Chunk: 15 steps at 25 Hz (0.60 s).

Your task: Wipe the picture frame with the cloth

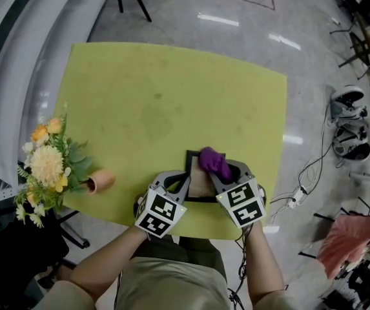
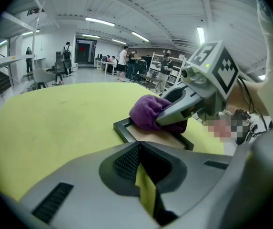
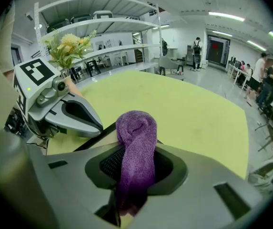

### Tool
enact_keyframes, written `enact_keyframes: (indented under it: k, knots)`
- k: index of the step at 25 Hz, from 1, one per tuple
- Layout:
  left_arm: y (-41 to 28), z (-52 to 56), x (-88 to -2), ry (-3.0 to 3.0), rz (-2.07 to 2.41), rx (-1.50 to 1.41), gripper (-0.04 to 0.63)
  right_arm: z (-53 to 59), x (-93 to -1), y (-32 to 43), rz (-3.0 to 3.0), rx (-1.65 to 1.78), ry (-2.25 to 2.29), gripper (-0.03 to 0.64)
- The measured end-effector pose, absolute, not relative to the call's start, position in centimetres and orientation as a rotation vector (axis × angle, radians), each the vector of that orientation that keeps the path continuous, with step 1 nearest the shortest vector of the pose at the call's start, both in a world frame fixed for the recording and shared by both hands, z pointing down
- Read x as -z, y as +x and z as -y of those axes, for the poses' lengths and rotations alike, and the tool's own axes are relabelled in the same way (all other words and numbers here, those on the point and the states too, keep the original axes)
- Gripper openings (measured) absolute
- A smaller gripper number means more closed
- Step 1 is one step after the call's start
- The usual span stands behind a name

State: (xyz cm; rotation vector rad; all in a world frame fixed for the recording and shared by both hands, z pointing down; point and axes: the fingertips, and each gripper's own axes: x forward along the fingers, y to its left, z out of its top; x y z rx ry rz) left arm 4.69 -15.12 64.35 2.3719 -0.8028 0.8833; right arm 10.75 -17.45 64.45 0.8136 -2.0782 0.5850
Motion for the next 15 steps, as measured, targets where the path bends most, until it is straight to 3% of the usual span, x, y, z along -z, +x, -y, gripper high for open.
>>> enact_keyframes:
  k: [8, 15]
  knots:
    - [4.6, 15.1, -64.5, 2.307, 0.755, -0.848, 0.008, 17.2, -62.1, 12.8, 2.056, -0.566, 0.945, 0.103]
    - [3.7, 14.1, -64.1, 2.313, 0.751, -0.815, 0.008, 14.7, -59.8, 8.2, 2.189, -0.637, 0.842, 0.100]
